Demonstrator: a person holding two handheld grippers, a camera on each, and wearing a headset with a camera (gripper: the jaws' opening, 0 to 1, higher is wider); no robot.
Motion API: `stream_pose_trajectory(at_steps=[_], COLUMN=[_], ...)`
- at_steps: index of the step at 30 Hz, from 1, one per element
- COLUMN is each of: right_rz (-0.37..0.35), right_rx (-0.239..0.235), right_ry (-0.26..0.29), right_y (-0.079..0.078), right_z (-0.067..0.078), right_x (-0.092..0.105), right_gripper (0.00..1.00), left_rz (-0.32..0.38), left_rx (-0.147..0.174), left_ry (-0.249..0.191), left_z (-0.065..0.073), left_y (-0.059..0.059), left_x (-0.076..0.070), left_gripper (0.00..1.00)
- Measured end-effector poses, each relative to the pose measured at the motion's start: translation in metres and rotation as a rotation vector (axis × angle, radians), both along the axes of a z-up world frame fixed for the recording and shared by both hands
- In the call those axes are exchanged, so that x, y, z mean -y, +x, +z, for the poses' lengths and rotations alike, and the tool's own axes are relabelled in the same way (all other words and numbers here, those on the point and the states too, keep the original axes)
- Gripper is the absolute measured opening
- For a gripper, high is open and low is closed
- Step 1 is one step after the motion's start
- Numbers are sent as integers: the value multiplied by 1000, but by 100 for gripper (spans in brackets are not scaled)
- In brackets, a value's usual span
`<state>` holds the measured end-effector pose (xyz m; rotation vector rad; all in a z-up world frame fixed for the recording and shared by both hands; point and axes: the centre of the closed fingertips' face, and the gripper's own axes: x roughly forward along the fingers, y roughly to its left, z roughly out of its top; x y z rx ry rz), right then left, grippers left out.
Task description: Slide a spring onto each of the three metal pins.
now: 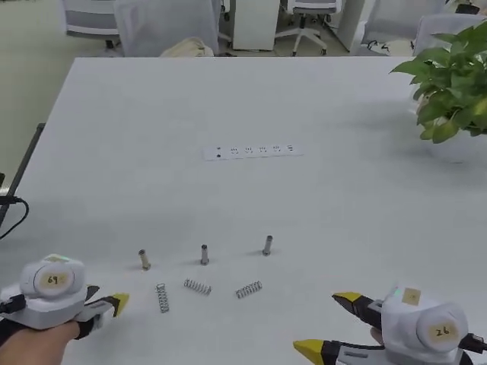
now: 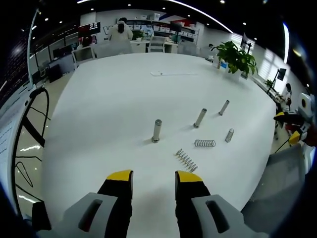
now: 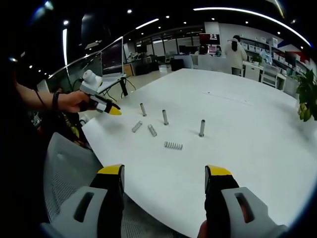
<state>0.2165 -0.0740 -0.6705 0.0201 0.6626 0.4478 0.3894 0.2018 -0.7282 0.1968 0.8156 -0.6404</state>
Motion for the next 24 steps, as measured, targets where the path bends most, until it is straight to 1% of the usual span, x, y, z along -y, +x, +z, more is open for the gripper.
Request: stream_pose_trajectory(at_steps=[2, 4, 5, 6, 8, 9, 16, 20, 22, 24], right_rz=[1, 3, 4, 5, 4, 2, -7, -12, -11, -13], right_rx=[1, -1, -2, -2, -1, 0, 3, 4, 5, 6], right_ry=[0, 0, -2, -3, -2, -2, -2, 1, 0, 1], right_y=[-1, -1, -2, -2, -1, -1, -2, -2, -2, -2], right_z=[0, -1, -1, -1, 0, 0, 0, 1, 1, 2], right_x=[0, 0, 0, 0, 0, 1, 2, 3, 3, 3], right_gripper=[65, 65, 65, 65, 65, 65, 65, 65, 65, 65], left_rz=[-2, 0, -1, -3, -8, -9, -26, -38, -51, -53], left_rx=[-9, -15, -19, -24, -30, -30, -44, -63, -71, -75], left_ry=[-2, -6, -9, -10, -18, -22, -49, -63, -56, -53], left_z=[-2, -6, -10, -12, -10, -13, -16, -23, -27, -30], left_y=[-7, -10, -9, -10, -12, -11, -12, -15, -18, -18], left_x=[1, 2, 3, 5, 10, 11, 33, 47, 54, 57], left_gripper=[28, 28, 28, 28, 27, 27, 26, 25, 25, 25])
